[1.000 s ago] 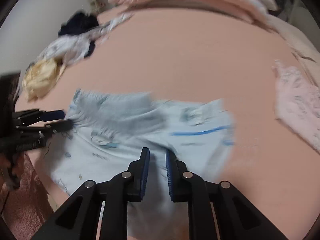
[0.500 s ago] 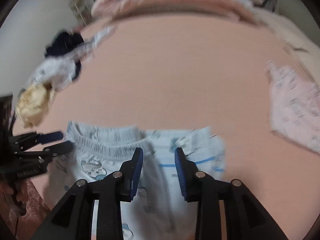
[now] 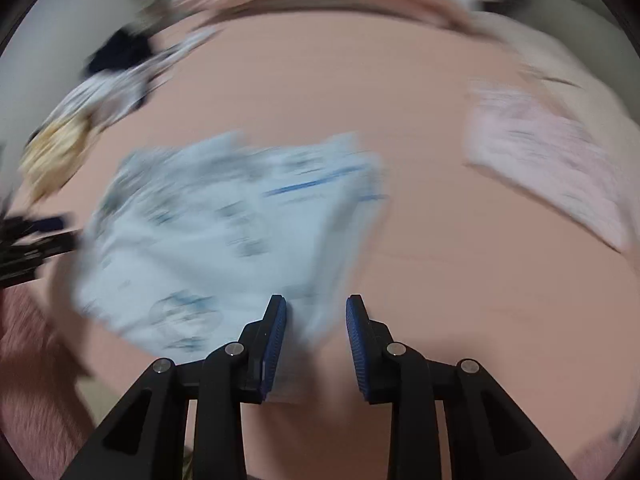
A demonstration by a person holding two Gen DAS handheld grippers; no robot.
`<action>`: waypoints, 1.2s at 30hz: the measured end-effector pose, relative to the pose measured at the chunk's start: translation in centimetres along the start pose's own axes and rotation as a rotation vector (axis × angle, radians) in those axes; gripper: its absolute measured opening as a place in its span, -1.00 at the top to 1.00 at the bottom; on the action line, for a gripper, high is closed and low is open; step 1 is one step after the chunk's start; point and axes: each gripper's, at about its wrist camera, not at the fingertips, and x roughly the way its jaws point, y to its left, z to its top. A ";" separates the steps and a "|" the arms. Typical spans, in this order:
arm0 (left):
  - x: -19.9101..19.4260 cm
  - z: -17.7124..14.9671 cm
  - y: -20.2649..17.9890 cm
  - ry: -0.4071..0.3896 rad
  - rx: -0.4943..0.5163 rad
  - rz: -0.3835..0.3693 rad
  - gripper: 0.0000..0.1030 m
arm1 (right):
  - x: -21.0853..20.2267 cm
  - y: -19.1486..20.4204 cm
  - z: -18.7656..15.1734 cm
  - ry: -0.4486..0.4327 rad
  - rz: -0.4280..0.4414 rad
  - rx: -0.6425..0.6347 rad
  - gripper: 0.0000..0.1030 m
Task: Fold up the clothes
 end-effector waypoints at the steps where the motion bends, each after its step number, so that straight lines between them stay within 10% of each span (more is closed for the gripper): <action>1: -0.6 -0.3 0.4 -0.007 -0.026 -0.033 0.09 | -0.9 -0.8 -0.3 -0.021 0.007 0.018 0.38; 6: -1.4 -2.1 -1.5 -0.009 0.009 -0.151 0.09 | -1.3 2.5 -1.9 -0.020 0.146 -0.066 0.38; 16: -0.2 -3.1 -1.1 0.023 -0.001 -0.022 0.09 | 1.5 -0.5 -4.6 0.039 -0.060 -0.004 0.25; 24: -0.4 -1.6 -3.2 -0.036 0.007 -0.066 0.09 | 0.2 0.0 -4.6 -0.042 0.107 0.006 0.19; 27: 1.3 -2.4 -2.2 0.035 -0.003 -0.022 0.08 | 2.3 -0.3 -5.4 0.020 0.076 -0.004 0.20; 32: 0.1 -2.5 1.3 -0.030 -0.123 -0.032 0.09 | 1.6 -3.0 -6.5 0.000 -0.224 -0.009 0.19; 36: -0.8 -0.5 -0.8 -0.119 -0.053 -0.093 0.09 | 0.7 -1.7 -5.1 -0.078 0.018 0.051 0.16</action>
